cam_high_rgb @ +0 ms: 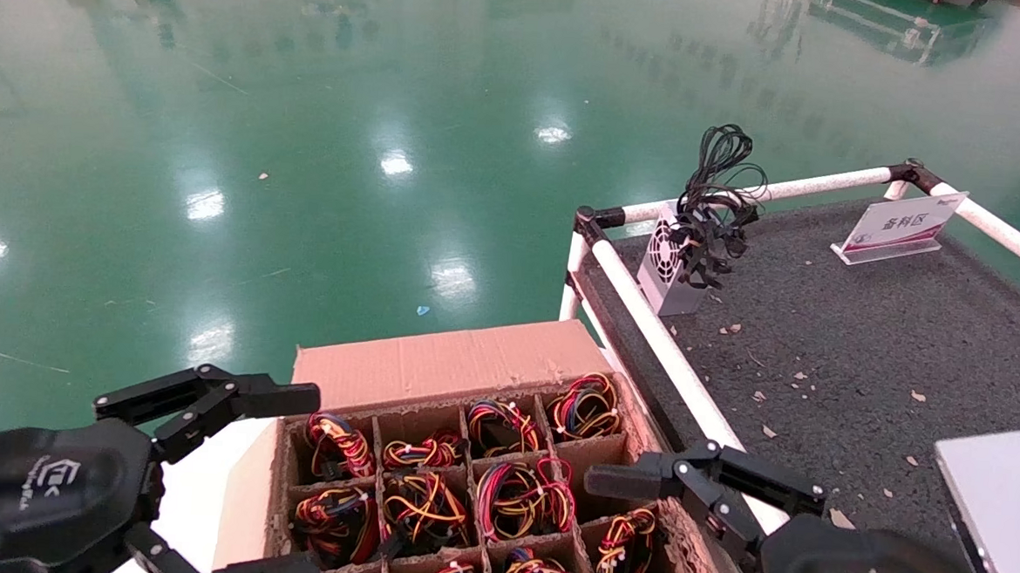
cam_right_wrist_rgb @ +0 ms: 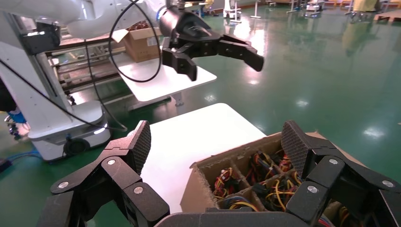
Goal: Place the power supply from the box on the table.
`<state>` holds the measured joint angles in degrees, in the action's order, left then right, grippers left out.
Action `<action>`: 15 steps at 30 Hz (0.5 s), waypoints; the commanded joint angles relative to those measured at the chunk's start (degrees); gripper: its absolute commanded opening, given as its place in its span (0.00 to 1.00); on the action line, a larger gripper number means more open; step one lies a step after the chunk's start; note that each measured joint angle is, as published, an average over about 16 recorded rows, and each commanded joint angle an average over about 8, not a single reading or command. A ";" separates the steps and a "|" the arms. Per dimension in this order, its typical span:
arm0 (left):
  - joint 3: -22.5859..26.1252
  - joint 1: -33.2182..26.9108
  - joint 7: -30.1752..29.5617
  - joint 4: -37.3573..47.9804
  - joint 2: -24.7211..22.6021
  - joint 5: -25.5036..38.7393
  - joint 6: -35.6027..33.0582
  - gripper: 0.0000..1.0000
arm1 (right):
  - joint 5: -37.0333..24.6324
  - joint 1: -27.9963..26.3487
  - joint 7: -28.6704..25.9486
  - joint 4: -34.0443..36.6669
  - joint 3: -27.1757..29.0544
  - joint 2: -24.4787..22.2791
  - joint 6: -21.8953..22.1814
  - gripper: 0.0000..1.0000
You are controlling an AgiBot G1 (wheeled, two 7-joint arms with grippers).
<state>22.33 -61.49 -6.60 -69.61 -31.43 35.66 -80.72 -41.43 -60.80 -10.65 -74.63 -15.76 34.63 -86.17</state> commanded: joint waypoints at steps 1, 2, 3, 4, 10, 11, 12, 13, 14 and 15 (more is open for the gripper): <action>0.00 0.00 0.00 0.00 0.00 0.00 0.00 1.00 | 0.34 0.60 0.09 -0.82 0.21 -0.32 -0.38 1.00; 0.00 0.00 0.00 0.00 0.00 0.00 0.00 1.00 | 0.31 0.51 0.08 -0.68 0.19 -0.28 -0.32 1.00; 0.00 0.00 0.00 0.00 0.00 0.00 0.00 1.00 | 0.28 0.41 0.06 -0.52 0.17 -0.23 -0.26 1.00; 0.00 0.00 0.00 0.00 0.00 0.00 0.01 1.00 | 0.23 0.31 0.05 -0.37 0.15 -0.18 -0.19 1.00; 0.00 0.00 0.00 0.00 0.00 0.00 0.00 1.00 | -0.06 -0.17 -0.01 0.30 -0.03 0.08 0.12 1.00; 0.00 0.00 0.00 0.00 0.00 0.00 0.00 1.00 | -0.10 -0.23 -0.02 0.38 -0.06 0.11 0.16 1.00; 0.00 0.00 0.00 0.00 0.00 0.00 0.00 1.00 | -0.13 -0.28 -0.03 0.45 -0.08 0.14 0.19 1.00; 0.00 0.00 0.00 0.00 0.00 0.00 0.00 1.00 | -0.17 -0.34 -0.03 0.53 -0.10 0.17 0.23 1.00; 0.00 0.00 0.00 0.00 0.00 0.00 0.00 1.00 | -0.19 -0.38 -0.04 0.59 -0.12 0.19 0.26 1.00; 0.00 0.00 0.00 0.00 0.00 0.00 0.00 1.00 | -0.22 -0.43 -0.04 0.65 -0.13 0.22 0.29 1.00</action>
<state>22.33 -61.49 -6.60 -69.61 -31.43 35.66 -80.72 -41.63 -61.21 -10.69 -74.01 -15.88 34.83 -85.90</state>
